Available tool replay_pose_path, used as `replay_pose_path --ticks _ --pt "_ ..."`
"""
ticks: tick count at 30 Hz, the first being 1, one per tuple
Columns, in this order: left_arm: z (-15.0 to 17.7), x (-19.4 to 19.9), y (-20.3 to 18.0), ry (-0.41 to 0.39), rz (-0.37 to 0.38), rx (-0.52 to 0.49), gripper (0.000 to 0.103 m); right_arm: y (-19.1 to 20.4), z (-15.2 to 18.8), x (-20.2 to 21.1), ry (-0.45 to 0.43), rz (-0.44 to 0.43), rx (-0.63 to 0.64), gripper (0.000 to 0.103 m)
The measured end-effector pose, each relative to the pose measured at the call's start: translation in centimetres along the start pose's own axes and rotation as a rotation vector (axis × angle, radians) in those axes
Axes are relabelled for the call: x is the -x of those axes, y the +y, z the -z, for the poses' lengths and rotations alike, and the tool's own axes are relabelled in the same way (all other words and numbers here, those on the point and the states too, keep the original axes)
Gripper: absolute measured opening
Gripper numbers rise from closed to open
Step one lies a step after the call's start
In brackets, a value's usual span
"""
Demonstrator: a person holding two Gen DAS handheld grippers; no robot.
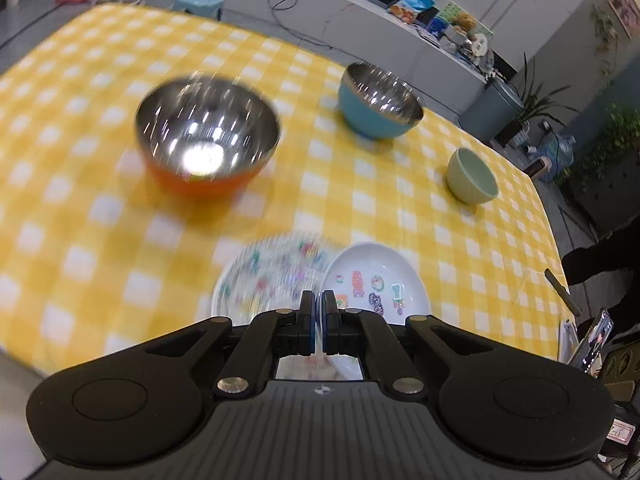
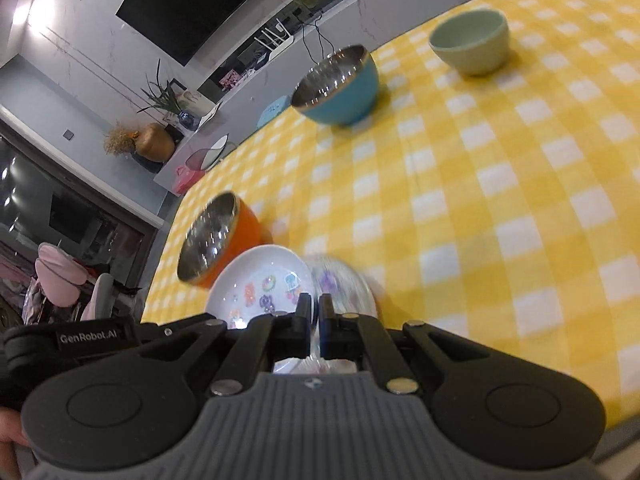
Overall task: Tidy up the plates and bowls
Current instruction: 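Lower the small white plate onto the glass plate and release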
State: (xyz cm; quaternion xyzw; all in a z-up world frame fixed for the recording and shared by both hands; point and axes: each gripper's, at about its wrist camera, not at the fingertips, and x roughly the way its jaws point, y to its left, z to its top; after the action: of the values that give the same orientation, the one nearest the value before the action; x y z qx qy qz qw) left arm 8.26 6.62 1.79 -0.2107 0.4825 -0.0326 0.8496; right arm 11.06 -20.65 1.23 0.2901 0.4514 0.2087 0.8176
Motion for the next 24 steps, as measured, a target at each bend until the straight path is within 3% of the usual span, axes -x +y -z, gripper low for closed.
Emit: replay_pose_path --ticks 6,15,19,24 --pt "2.7 -1.0 1.3 -0.044 -0.022 0.081 0.002 -0.6 2.1 -0.6 -0.023 -0.019 0.051 0.001" --pt "4.0 -2.1 3.3 -0.125 -0.043 0.172 0.002 -1.8 1.8 -3.5 -0.042 -0.077 0.013 0.001" --pt "4.0 -2.7 3.7 -0.134 -0.045 0.206 0.003 -1.3 2.0 -4.7 -0.047 -0.033 0.06 0.001" --pt "4.1 -3.2 4.0 -0.106 -0.053 0.226 0.003 -2.0 2.2 -5.0 -0.048 -0.041 0.042 0.001"
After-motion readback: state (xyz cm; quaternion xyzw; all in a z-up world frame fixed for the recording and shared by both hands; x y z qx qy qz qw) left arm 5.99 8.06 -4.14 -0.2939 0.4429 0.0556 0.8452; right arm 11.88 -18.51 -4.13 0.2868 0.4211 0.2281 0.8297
